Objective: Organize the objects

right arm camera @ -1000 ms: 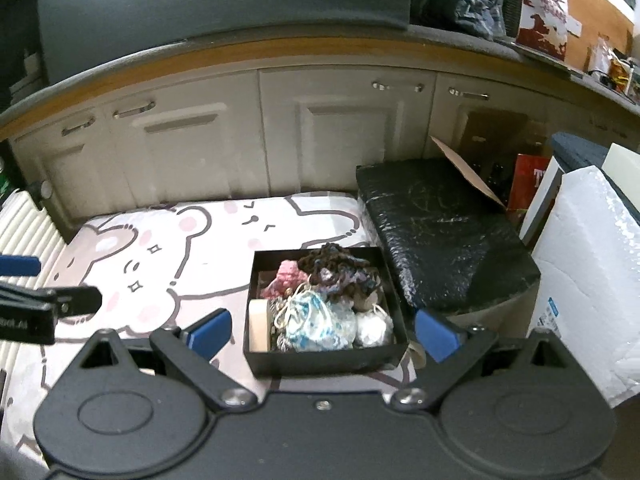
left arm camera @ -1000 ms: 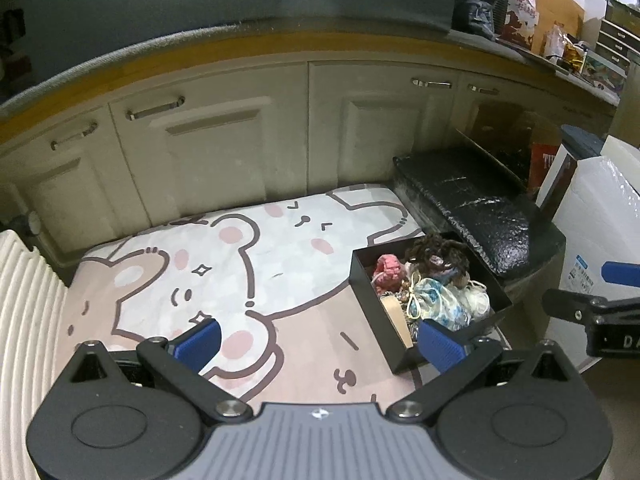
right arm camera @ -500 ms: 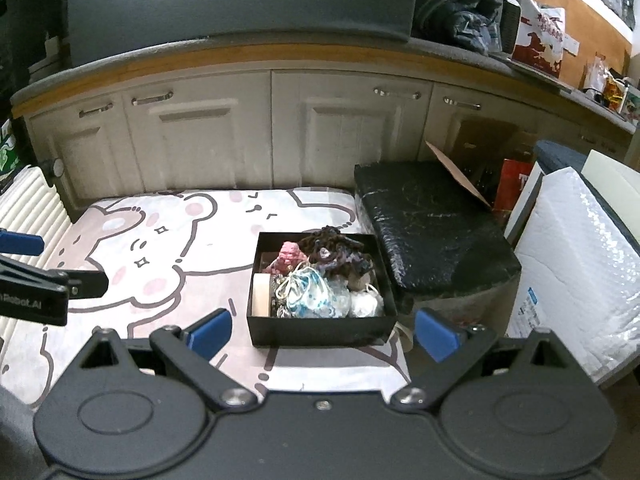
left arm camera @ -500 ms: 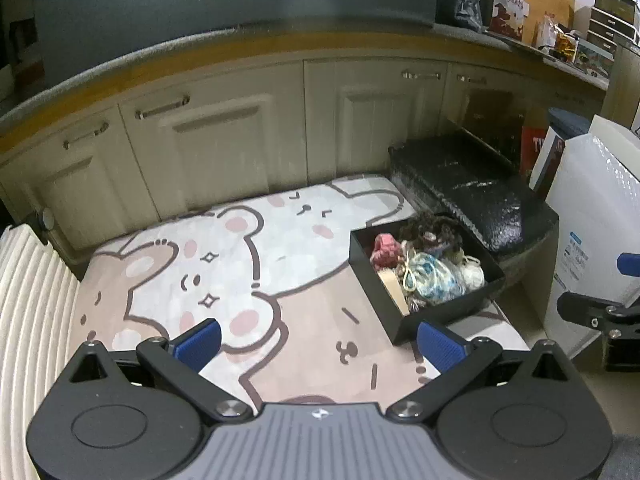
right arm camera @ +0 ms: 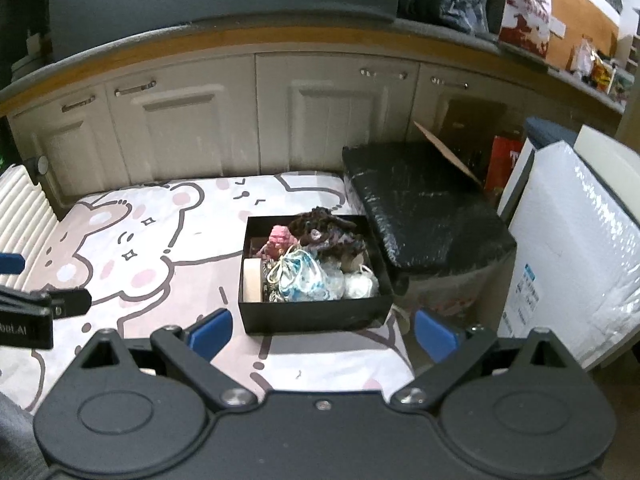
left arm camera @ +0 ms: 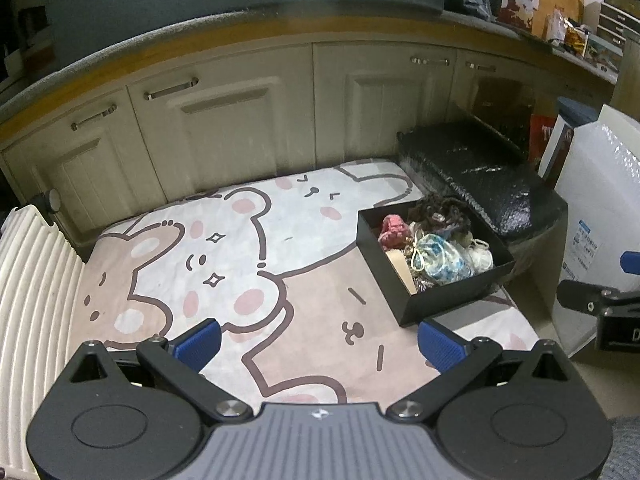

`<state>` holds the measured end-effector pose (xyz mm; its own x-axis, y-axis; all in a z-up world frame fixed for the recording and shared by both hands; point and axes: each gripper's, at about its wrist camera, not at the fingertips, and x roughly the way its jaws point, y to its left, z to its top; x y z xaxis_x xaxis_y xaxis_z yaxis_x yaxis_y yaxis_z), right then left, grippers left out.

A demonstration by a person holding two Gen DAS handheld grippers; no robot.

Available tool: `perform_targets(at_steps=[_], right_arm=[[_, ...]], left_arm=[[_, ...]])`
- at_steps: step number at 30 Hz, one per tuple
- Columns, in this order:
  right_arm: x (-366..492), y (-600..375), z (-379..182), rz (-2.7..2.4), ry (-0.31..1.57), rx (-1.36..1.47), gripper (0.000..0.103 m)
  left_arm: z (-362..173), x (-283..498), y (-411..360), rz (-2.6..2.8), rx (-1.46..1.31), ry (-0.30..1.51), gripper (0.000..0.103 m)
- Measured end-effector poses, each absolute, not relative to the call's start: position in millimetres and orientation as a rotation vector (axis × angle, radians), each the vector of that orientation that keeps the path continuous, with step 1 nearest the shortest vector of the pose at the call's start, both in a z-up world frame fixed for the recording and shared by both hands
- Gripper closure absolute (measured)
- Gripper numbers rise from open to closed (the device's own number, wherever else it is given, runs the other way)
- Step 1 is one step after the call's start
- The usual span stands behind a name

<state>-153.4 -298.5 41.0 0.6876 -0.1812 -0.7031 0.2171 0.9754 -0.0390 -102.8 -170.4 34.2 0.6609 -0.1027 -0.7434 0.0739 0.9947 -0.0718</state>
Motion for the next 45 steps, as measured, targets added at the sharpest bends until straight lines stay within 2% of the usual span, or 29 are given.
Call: perform_targets(at_steps=[45], right_arm=[[-153.4, -302.2, 37.0, -0.23, 0.792, 0.07, 0.004]], left_arm=[[27.9, -97.5, -162.7, -0.09, -0.061, 0.882, 0.0]])
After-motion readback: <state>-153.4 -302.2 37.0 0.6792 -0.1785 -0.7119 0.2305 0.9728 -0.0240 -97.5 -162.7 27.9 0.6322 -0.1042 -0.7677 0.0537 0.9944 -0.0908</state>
